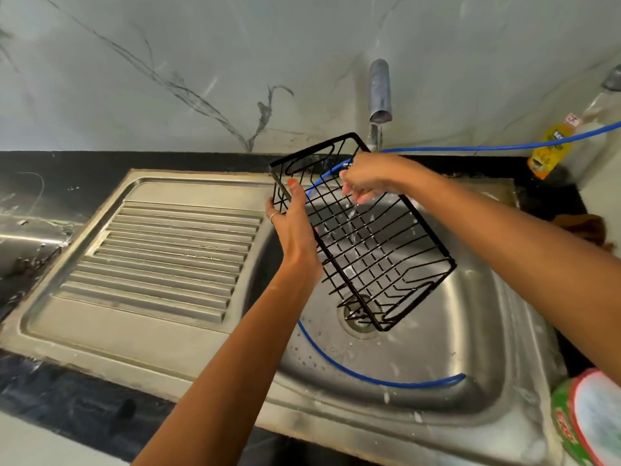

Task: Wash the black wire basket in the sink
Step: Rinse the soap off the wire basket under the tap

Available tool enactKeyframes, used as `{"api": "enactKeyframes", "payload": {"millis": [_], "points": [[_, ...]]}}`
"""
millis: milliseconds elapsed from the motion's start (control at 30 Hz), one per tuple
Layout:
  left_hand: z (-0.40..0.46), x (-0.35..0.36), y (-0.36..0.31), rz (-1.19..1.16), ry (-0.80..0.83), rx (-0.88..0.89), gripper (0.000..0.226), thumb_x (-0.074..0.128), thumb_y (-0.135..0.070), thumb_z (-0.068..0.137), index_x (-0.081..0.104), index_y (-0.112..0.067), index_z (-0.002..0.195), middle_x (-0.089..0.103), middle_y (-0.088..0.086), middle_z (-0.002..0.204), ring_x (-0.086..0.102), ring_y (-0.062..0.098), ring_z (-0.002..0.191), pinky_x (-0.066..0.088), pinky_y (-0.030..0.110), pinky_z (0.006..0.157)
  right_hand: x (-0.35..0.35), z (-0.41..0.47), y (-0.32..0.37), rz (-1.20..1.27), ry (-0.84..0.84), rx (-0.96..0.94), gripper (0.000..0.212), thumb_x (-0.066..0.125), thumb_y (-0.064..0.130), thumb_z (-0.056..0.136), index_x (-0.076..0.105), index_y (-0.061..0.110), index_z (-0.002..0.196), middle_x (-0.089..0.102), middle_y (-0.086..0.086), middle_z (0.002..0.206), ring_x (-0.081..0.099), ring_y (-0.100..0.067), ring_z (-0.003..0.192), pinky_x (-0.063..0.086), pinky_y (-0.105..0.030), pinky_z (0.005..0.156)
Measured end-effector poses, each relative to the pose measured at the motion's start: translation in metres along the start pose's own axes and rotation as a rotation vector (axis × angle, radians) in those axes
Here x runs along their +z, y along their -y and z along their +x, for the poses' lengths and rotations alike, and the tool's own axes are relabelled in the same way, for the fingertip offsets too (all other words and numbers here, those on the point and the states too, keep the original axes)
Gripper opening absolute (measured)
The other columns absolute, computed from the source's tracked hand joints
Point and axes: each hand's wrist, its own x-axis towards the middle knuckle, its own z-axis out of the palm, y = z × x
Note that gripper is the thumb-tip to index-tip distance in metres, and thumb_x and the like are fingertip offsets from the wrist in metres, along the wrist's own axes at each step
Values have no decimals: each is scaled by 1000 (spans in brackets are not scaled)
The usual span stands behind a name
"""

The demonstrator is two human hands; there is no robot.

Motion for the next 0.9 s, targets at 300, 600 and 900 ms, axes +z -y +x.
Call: {"api": "enactKeyframes", "payload": {"millis": [300, 600, 900], "points": [[4, -7, 5, 91, -34, 75, 84, 52, -63, 79, 12, -46, 151, 25, 23, 156, 20, 47, 142, 16, 65, 113, 1, 2, -1, 41, 112, 49, 32, 34, 21, 103, 60, 2, 96, 56, -14, 88, 59, -22, 89, 53, -26, 86], [2, 5, 5, 228, -39, 343, 63, 50, -42, 98, 20, -35, 153, 50, 7, 132, 48, 16, 122, 37, 32, 103, -17, -2, -4, 30, 69, -15, 34, 37, 22, 102, 61, -2, 107, 62, -21, 106, 62, -25, 92, 55, -26, 80], [7, 10, 5, 220, -6, 349, 61, 51, -39, 99, 23, -34, 152, 51, 3, 117, 52, 8, 109, 37, 30, 100, -20, -3, -6, 254, -83, -136, 28, 43, 19, 99, 63, 0, 98, 65, -11, 90, 63, -13, 78, 55, -17, 71]]}}
